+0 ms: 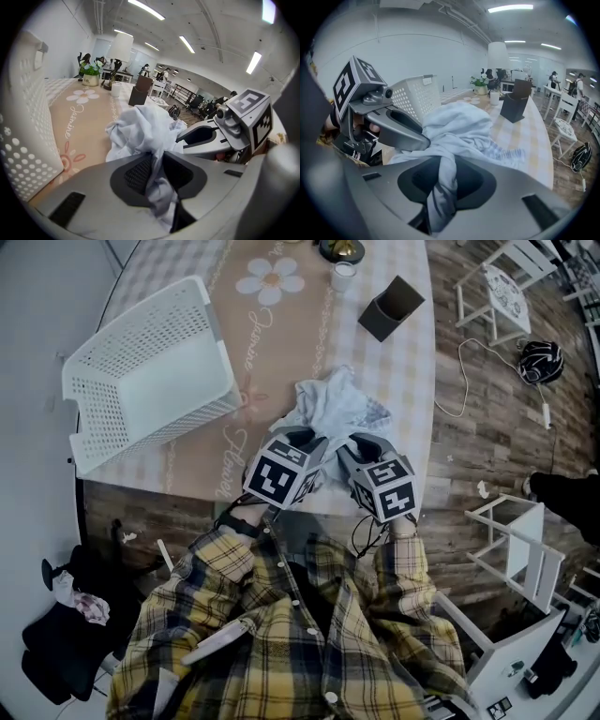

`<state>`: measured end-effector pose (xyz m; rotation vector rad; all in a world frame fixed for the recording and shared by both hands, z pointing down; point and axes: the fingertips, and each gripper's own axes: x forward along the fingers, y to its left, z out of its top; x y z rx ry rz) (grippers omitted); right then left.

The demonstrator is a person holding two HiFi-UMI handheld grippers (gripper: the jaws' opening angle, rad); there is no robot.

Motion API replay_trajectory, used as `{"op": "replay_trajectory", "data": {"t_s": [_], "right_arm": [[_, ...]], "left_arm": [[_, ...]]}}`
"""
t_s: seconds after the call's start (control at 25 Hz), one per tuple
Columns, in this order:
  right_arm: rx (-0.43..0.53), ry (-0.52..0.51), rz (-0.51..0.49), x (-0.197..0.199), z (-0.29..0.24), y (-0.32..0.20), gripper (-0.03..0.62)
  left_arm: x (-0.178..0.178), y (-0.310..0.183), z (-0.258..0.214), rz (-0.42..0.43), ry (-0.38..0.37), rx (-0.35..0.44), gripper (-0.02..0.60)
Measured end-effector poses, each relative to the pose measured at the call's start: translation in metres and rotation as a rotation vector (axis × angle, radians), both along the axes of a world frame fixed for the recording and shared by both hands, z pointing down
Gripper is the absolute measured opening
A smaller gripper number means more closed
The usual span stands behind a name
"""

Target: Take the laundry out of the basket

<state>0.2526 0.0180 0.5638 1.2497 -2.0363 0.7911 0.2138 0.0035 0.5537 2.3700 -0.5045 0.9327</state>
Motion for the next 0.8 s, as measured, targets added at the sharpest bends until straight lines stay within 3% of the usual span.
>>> {"op": "replay_trajectory", "data": {"t_s": [0.32,0.64,0.8], "right_arm": [[0.028,-0.047,0.004,0.007,-0.037,0.008,0.154],[0.069,-0.031,-0.016,0.022,-0.075,0.025,0.173],[0.111,-0.050,0.011,0.026,-0.099,0.032,0.173]], "left_arm": [[-0.002,-0.009,-0.033,-0.037,0.078,0.002,0.181],[-0.015,-0.021,-0.078,-0.063,0.136,0.095,0.181],[-0.022,-0.026,-0.109,-0.081,0.209,0.124,0.181]]}}
